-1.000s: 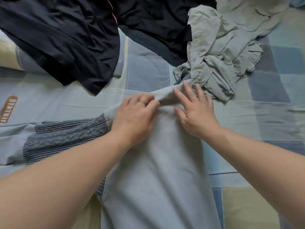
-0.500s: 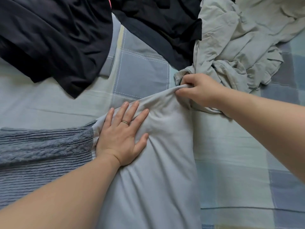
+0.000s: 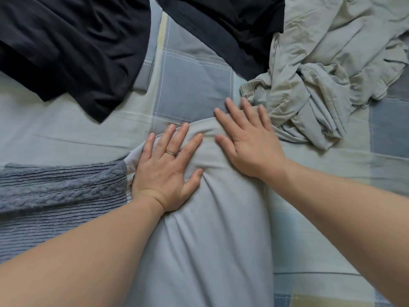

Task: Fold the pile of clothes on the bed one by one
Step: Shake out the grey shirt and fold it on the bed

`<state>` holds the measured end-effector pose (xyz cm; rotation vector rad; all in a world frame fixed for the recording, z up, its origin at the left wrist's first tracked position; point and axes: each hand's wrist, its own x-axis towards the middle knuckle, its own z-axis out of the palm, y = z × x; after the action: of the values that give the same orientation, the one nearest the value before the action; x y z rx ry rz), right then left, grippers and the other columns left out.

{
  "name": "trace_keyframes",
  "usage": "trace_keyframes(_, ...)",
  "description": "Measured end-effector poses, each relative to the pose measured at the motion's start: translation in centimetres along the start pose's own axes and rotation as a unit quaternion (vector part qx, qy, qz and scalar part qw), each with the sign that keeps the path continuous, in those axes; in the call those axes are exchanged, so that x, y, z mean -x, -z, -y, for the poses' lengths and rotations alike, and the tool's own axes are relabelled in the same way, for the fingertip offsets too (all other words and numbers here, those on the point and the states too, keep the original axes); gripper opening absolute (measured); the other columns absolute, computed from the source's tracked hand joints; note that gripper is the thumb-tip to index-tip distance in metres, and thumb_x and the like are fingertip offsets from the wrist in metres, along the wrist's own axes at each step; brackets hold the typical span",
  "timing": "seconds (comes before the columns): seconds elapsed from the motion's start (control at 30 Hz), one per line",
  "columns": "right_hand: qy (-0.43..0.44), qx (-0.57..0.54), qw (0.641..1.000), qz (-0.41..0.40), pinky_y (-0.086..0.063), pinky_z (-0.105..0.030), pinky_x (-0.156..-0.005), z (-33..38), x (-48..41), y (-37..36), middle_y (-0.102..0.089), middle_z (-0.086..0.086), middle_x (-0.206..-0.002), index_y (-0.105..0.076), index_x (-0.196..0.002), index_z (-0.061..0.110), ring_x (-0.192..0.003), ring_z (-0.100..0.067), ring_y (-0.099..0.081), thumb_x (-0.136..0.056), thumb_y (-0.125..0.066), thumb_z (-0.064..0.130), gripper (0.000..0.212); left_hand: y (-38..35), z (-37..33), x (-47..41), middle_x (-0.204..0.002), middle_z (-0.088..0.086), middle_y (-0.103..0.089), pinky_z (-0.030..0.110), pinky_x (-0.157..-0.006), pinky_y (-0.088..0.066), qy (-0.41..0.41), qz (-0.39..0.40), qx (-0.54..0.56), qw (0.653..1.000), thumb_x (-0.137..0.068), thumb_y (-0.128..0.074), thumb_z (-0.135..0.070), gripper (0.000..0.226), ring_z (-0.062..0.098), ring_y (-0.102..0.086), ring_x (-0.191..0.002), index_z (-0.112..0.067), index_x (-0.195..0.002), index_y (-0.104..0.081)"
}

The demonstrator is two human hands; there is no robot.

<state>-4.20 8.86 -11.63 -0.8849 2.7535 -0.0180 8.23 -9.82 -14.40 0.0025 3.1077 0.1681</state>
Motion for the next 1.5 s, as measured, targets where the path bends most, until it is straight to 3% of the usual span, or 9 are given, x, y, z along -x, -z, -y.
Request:
trace_keyframes(0.2,-0.107,0.002,0.994,-0.027,0.014,-0.059,-0.119,-1.0,-1.0,1.0,0.001,0.010,-0.169,-0.011,-0.161,0.031,-0.155,-0.026,0.009,-0.102,-0.021,0.056,0.064,-0.3,0.0,0.0,-0.168,-0.001,-0.019,0.052,-0.123,-0.013,0.005,-0.002,0.001,1.000,-0.090,-0.032,-0.061,0.075,0.024,-0.020,-0.153,-0.032,-0.159,-0.022)
trace_keyframes(0.33,-0.046,-0.022,0.999,-0.001,0.004,-0.060,-0.121,-0.4,2.6,-0.4,0.006,0.009,-0.169,-0.007,-0.160,0.039,-0.155,-0.020,0.009,-0.098,-0.025,0.065,0.069,-0.3,0.0,-0.1,-0.168,-0.001,-0.019,0.053,-0.123,-0.014,0.001,-0.003,0.005,1.000,-0.090,-0.032,-0.062,0.076,0.024,-0.020,-0.153,-0.032,-0.159,-0.023)
trace_keyframes(0.5,-0.173,-0.115,0.977,0.036,0.000,-0.057,-0.121,-3.8,0.9,-0.3,0.014,0.010,-0.168,0.006,-0.158,0.043,-0.154,-0.011,0.013,-0.092,-0.026,0.077,0.080,-0.4,0.0,-0.2,-0.168,-0.002,-0.018,0.051,-0.123,-0.010,0.001,-0.004,0.012,1.000,-0.090,-0.030,-0.062,0.074,0.024,-0.018,-0.153,-0.034,-0.158,-0.023)
trace_keyframes(0.8,-0.204,-0.217,0.953,-0.050,0.003,-0.050,-0.122,4.6,15.0,1.7,0.006,0.005,-0.169,-0.001,-0.159,0.041,-0.155,-0.020,0.009,-0.103,-0.041,0.048,0.070,1.6,-0.8,0.9,-0.169,-0.002,-0.009,0.057,-0.123,0.004,0.035,0.052,0.016,0.998,-0.095,-0.030,-0.064,0.071,0.023,-0.003,-0.156,-0.035,-0.158,-0.020)
trace_keyframes(0.97,-0.227,-0.199,0.952,0.053,-0.006,-0.050,-0.123,11.5,25.4,-1.3,0.006,0.003,-0.169,-0.004,-0.159,0.039,-0.155,-0.024,0.003,-0.100,-0.044,0.051,0.073,5.2,-4.3,11.7,-0.165,0.006,-0.026,0.057,-0.122,-0.001,-0.046,0.037,0.101,0.993,-0.095,-0.047,-0.044,0.049,0.030,-0.011,-0.155,-0.027,-0.141,-0.052)
trace_keyframes(1.13,-0.285,-0.215,0.927,0.114,-0.011,-0.048,-0.123,17.5,35.6,-4.6,0.007,0.002,-0.169,-0.005,-0.159,0.041,-0.156,-0.024,0.001,-0.099,-0.045,0.049,0.072,5.1,-6.6,27.5,-0.163,0.004,-0.031,0.058,-0.122,-0.012,-0.109,0.134,0.132,0.976,-0.086,-0.051,-0.052,0.060,0.031,-0.021,-0.152,-0.030,-0.142,-0.052)
trace_keyframes(1.27,-0.309,-0.257,0.905,0.137,-0.014,-0.049,-0.123,20.0,42.4,-5.5,0.002,0.003,-0.169,-0.009,-0.159,0.040,-0.155,-0.021,-0.004,-0.100,-0.047,0.048,0.071,5.7,-6.7,35.8,-0.167,0.004,-0.020,0.054,-0.123,-0.011,-0.033,0.161,0.130,0.978,-0.083,-0.060,-0.055,0.073,0.030,-0.014,-0.153,-0.032,-0.150,-0.039)
trace_keyframes(1.37,-0.308,-0.283,0.894,0.160,-0.016,-0.048,-0.122,20.8,46.7,-6.0,0.002,0.010,-0.169,-0.006,-0.158,0.044,-0.155,-0.016,-0.005,-0.096,-0.051,0.053,0.078,6.6,-7.3,39.9,-0.156,0.004,-0.031,0.047,-0.114,-0.030,0.095,0.147,0.201,0.964,-0.080,-0.073,-0.049,0.075,0.029,-0.032,-0.139,-0.023,-0.143,-0.043)
trace_keyframes(1.5,-0.309,-0.288,0.892,0.162,-0.021,-0.049,-0.120,21.3,51.5,-6.4,-0.002,0.013,-0.168,-0.001,-0.158,0.045,-0.154,-0.014,-0.009,-0.082,-0.058,0.069,0.097,7.7,-9.4,43.2,-0.113,0.000,-0.053,0.031,-0.082,-0.048,0.301,0.168,0.404,0.847,-0.080,-0.082,-0.040,0.062,0.023,-0.059,-0.102,-0.017,-0.120,-0.040)
